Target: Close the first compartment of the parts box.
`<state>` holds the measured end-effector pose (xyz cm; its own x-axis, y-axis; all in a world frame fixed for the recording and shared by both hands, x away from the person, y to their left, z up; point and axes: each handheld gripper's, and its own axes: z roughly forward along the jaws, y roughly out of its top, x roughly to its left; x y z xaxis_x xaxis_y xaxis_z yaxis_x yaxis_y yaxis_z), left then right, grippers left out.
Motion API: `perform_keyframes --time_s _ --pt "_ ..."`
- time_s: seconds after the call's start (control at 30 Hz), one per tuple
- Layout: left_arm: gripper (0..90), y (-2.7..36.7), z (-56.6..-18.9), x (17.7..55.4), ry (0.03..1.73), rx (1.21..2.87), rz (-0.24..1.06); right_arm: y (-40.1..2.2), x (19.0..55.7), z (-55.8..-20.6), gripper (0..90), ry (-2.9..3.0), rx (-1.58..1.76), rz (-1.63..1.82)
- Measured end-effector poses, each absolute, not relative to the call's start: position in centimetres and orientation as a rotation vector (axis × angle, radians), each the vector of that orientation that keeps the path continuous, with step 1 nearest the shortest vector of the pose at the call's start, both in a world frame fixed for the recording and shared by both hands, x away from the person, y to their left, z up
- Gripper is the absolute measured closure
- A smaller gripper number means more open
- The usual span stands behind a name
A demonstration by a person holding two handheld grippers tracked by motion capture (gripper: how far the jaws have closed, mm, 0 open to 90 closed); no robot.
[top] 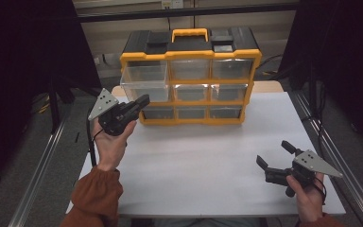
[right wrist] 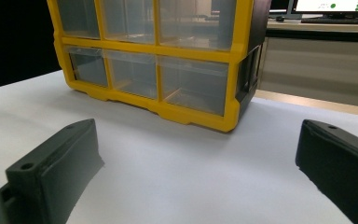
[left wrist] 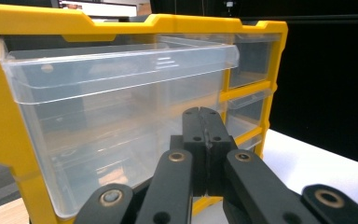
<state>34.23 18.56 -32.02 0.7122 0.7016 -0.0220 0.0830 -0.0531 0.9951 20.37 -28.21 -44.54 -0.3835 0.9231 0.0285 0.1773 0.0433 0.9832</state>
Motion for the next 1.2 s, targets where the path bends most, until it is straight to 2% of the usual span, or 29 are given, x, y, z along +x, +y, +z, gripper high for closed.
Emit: perform_keyframes --time_s 1.2 --pt "90.0 18.2 -32.1 35.7 0.682 1.573 0.606 -28.2 20.4 -44.5 0.0 1.639 1.126 1.397"
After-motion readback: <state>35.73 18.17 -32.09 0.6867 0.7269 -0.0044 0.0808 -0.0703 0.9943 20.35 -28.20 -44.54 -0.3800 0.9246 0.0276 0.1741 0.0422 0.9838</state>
